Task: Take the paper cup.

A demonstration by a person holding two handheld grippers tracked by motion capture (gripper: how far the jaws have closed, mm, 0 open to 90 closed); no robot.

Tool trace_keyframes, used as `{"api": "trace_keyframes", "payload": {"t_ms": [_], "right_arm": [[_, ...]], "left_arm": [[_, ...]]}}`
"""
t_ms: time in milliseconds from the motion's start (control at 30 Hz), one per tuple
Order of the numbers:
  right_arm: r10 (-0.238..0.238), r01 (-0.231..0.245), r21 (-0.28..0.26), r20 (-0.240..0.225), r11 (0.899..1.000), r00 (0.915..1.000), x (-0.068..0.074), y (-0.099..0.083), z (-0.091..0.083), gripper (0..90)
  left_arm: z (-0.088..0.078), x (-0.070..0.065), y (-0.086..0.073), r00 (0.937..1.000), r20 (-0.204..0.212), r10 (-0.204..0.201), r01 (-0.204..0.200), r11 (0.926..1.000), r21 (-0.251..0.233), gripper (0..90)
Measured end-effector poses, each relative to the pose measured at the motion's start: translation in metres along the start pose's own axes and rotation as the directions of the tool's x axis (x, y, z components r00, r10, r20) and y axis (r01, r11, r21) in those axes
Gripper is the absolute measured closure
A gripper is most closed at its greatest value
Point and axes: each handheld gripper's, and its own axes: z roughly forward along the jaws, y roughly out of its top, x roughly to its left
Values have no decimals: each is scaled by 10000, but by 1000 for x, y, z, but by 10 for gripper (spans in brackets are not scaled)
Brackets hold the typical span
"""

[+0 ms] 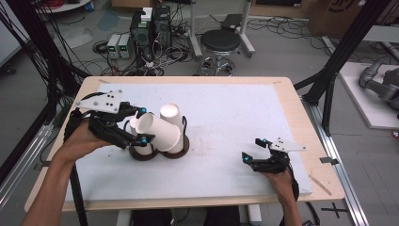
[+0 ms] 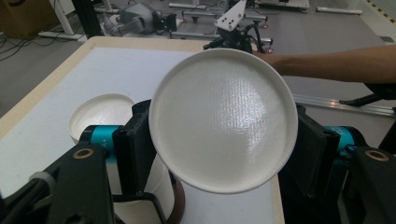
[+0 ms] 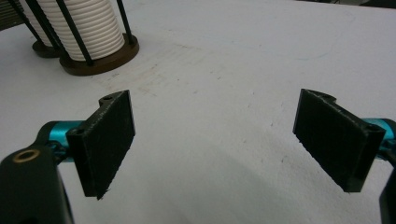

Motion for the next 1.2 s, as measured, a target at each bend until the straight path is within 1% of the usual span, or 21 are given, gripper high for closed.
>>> {"api": "trace_keyframes", "payload": {"t_ms": [67,167,233,300,367,400,567,733,800,933,1033,1200], "right_arm": [[32,-32,13,3,10000,10000,0,0,0,131],[31,-31,15,6,10000,10000,0,0,0,131],[16,-16,-3,22,10000,10000,0,0,0,131],[30,-30,17,14,10000,10000,0,0,0,131],[24,-24,15,24,10000,10000,0,0,0,131],[28,-28,12,34,10000,10000,0,0,0,131],[17,-17,-2,54,10000,10000,1,0,0,131],[50,-50,18,40,10000,10000,1,0,0,131],[53,-53,19,39,10000,10000,1,0,0,131],[41,-41,20,49,10000,10000,1,0,0,131],[59,-60,60,51,10000,10000,1,0,0,131],[57,-57,70,74,10000,10000,1,0,0,131]], "left_arm": [[0,-1,-3,10000,13,64,-64,10000,-26,328],[1,-4,-9,10000,1,-22,22,9996,-267,328],[2,-6,-13,10000,-8,-18,18,9996,-296,328],[3,-8,-18,9999,-1,-139,138,9991,-394,329],[5,-9,-23,9999,24,-156,157,9989,-433,328],[6,-9,-26,9997,11,-256,256,9986,-465,328],[12,-9,-41,9991,42,-431,433,9978,-509,328],[14,-11,-53,9980,36,-632,633,9956,-695,328],[15,-12,-58,9974,35,-725,725,9937,-851,328],[16,-15,-66,9970,26,-769,769,9934,-857,328],[15,-16,-72,9958,44,-913,913,9914,-941,328],[15,-15,-76,9950,2,-994,990,9906,-940,328]]}}
